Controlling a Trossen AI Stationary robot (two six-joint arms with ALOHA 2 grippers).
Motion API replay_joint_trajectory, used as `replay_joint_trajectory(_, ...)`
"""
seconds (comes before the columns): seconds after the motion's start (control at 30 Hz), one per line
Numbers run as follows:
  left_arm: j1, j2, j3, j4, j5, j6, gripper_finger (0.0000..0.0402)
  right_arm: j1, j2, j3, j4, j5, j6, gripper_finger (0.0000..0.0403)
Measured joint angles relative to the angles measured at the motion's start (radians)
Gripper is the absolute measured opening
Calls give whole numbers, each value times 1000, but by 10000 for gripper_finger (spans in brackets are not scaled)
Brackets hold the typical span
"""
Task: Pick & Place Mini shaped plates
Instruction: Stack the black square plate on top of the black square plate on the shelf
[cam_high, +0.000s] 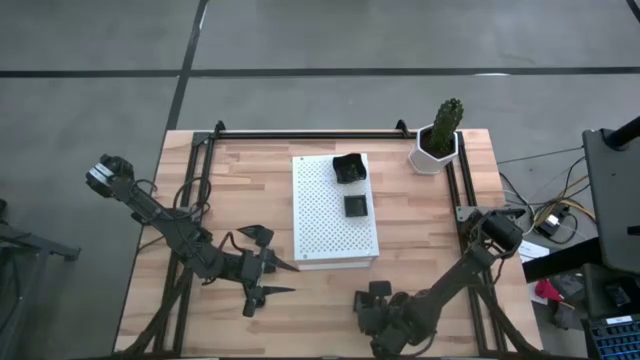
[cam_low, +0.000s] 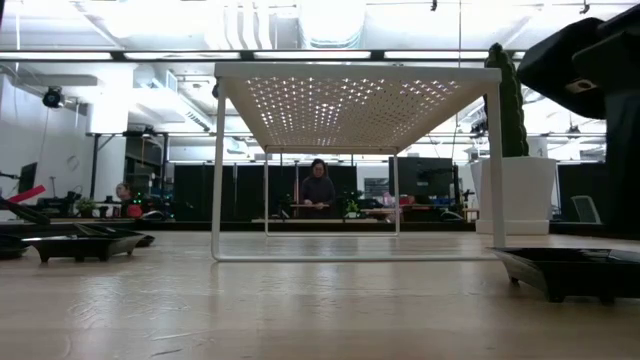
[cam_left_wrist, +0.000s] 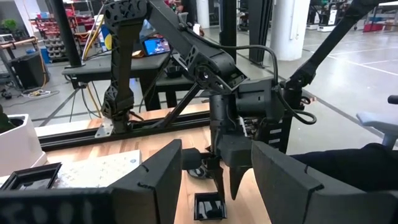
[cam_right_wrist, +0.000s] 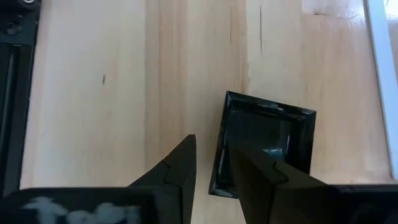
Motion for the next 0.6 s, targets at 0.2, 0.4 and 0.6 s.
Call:
replay_joint_trajectory(0.2,0,0,0,-9,0,-3,188,0,0,-21,0,5,33,88)
replay_joint_trajectory(0.4,0,0,0,-8,0,-8,188,2,0,-37,27,18,34,90)
replay_joint_trajectory(0.6,0,0,0,-8,0,-11,188,2,0,-51,32,18,38,91)
